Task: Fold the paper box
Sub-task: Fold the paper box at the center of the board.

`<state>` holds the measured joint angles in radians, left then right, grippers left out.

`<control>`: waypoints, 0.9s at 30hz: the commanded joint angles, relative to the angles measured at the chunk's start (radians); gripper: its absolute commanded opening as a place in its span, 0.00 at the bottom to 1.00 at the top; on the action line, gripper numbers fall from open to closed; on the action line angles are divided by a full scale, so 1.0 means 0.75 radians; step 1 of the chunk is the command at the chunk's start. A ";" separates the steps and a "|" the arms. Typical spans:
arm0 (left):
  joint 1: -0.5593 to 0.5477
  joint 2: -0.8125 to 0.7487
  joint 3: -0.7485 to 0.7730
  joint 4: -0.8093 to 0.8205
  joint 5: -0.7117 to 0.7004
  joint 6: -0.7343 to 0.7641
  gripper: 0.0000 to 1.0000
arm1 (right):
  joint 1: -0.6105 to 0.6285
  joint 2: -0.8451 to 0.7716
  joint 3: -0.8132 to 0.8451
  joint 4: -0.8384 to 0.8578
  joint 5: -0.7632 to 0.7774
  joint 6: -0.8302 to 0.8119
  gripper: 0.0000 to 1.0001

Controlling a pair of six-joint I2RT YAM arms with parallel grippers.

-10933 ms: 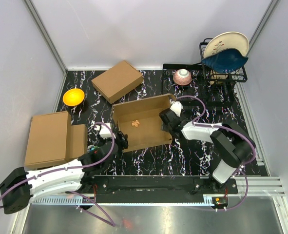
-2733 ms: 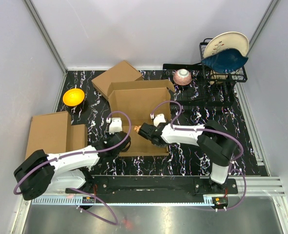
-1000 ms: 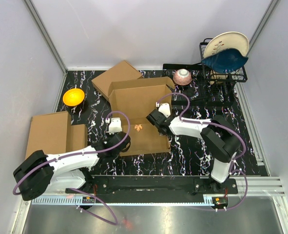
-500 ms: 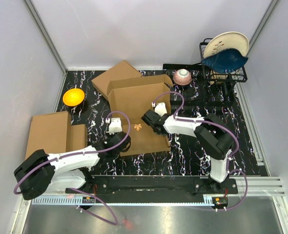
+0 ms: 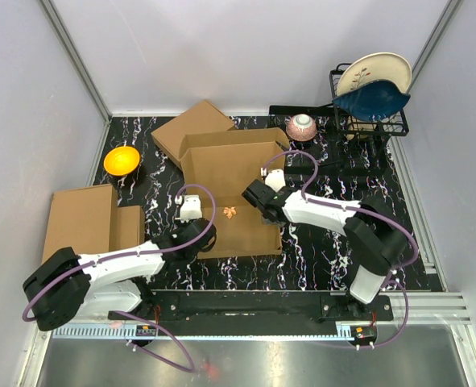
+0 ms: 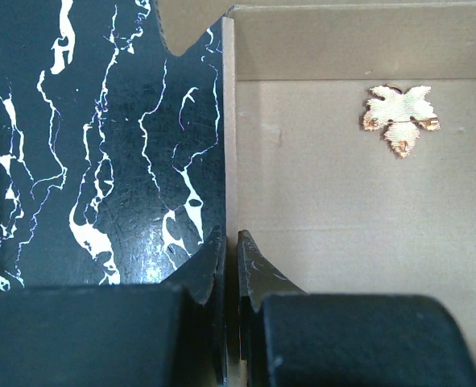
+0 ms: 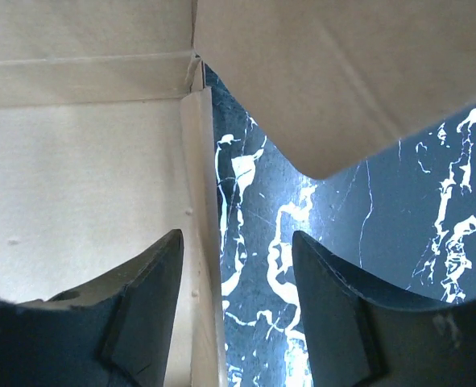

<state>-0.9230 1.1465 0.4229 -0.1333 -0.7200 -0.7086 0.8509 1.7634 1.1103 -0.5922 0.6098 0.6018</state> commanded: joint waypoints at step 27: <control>-0.013 -0.060 -0.003 -0.004 0.003 -0.037 0.00 | 0.119 -0.050 -0.216 -0.078 -0.222 0.157 0.00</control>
<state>-0.9295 1.1206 0.4221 -0.1608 -0.7044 -0.7174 0.9211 1.6882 0.9722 -0.6067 0.4335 0.6987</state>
